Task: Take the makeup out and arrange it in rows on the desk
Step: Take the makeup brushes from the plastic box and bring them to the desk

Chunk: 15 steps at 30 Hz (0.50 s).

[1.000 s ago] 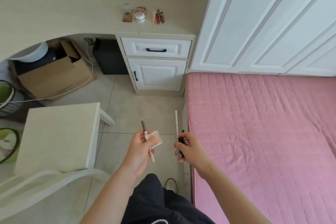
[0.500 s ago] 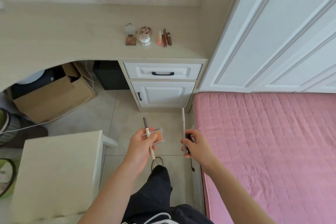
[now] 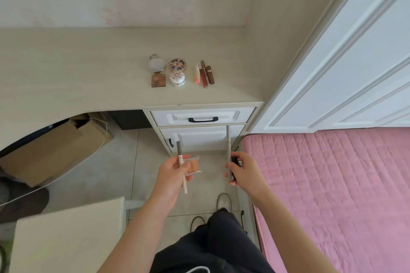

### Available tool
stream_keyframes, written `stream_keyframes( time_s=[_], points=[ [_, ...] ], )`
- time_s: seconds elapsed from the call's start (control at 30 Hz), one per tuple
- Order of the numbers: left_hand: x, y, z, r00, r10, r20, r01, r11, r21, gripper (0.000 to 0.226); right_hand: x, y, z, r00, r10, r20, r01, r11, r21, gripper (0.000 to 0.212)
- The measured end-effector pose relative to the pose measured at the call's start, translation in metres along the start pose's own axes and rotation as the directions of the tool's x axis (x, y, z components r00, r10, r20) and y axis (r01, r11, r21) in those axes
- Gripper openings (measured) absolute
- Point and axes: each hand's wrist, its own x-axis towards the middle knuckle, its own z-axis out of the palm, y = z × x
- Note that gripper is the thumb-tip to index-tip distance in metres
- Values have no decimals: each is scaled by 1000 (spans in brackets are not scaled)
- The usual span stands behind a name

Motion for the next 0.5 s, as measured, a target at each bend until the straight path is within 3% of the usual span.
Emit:
stream_keyframes(
  time_s=[0.3,0.5],
  points=[
    [78,53,46,1000,22,14,-22,999,40,15,84,-48,-12,1000,15,-4,-15,998,-58,22],
    [139,99,92,998,65,27,-68,985,158,13,150,-89,-31,998,57,28,-54,994,-100,21]
  ],
)
